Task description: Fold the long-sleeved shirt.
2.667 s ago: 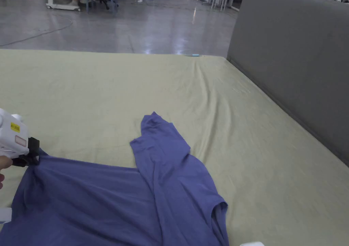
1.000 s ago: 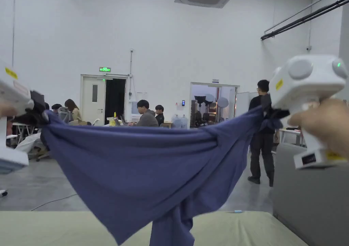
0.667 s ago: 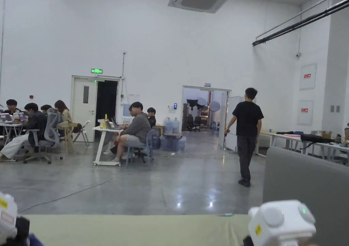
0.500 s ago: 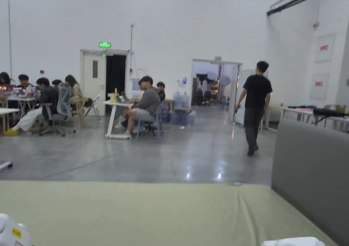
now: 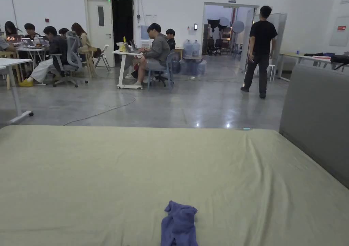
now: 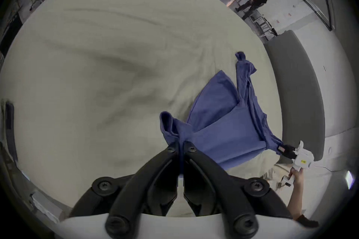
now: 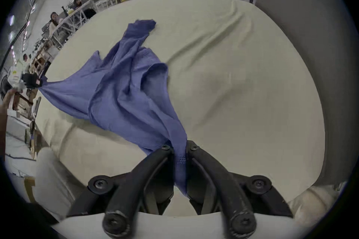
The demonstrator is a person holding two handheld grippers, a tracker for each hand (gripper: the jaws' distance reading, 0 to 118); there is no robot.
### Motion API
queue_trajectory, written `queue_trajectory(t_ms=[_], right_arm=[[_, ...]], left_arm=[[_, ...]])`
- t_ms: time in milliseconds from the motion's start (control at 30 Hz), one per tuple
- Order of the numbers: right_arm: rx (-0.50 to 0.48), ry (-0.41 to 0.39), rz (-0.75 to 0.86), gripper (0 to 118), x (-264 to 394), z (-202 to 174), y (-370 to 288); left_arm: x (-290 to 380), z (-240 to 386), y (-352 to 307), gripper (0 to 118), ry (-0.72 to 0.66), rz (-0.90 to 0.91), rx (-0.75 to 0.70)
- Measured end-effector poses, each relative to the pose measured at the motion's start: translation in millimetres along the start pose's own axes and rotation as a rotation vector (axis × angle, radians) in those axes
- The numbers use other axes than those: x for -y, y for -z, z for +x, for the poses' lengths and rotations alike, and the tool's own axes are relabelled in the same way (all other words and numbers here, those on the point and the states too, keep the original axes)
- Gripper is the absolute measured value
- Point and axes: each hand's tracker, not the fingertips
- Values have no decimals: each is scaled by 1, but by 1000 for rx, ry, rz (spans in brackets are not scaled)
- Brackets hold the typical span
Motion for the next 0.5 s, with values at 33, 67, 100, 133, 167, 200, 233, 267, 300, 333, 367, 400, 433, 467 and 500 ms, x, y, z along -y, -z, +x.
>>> queue_trajectory(t_ms=[33, 67, 100, 133, 167, 200, 233, 267, 300, 333, 367, 400, 433, 467, 500], right_arm=[[5, -5, -18, 5, 16, -5, 0], [5, -13, -32, 5, 30, -9, 3], [3, -21, -41, 5, 39, -12, 7], [8, -26, -53, 5, 49, -15, 12], [18, -21, -79, 5, 58, -17, 20], [19, -4, -104, 5, 65, -17, 27], [9, 14, -124, 5, 71, -16, 36], [6, 23, -127, 5, 76, -16, 45], [0, 41, -130, 5, 79, -14, 51], [-9, 68, -122, 5, 81, -14, 58], [-3, 74, -114, 6, 80, -13, 60], [-7, 82, -117, 9, 78, -12, 61], [-11, 104, -126, 12, 76, -10, 59], [-20, 141, -136, 16, 73, -7, 56], [-19, 143, -141, 26, 71, -4, 53]], left_arm=[[14, -5, 2, 0, -4, -16, 4], [29, -9, 6, 0, 0, -34, 2], [39, -12, 10, 0, 3, -46, -4], [50, -16, 16, 0, 5, -58, -15], [59, -20, 23, 0, 8, -79, -39], [66, -26, 31, 0, -5, -91, -49], [71, -31, 39, 0, -15, -93, -61], [74, -37, 47, 0, -19, -94, -69], [76, -42, 54, 0, -39, -92, -68], [81, -46, 62, 0, -54, -87, -70], [83, -48, 70, 0, -65, -83, -77], [85, -49, 76, 0, -71, -79, -78], [87, -48, 79, 0, -81, -55, -71], [89, -49, 78, 0, -96, -32, -77], [89, -48, 76, 4, -112, -30, -80]])
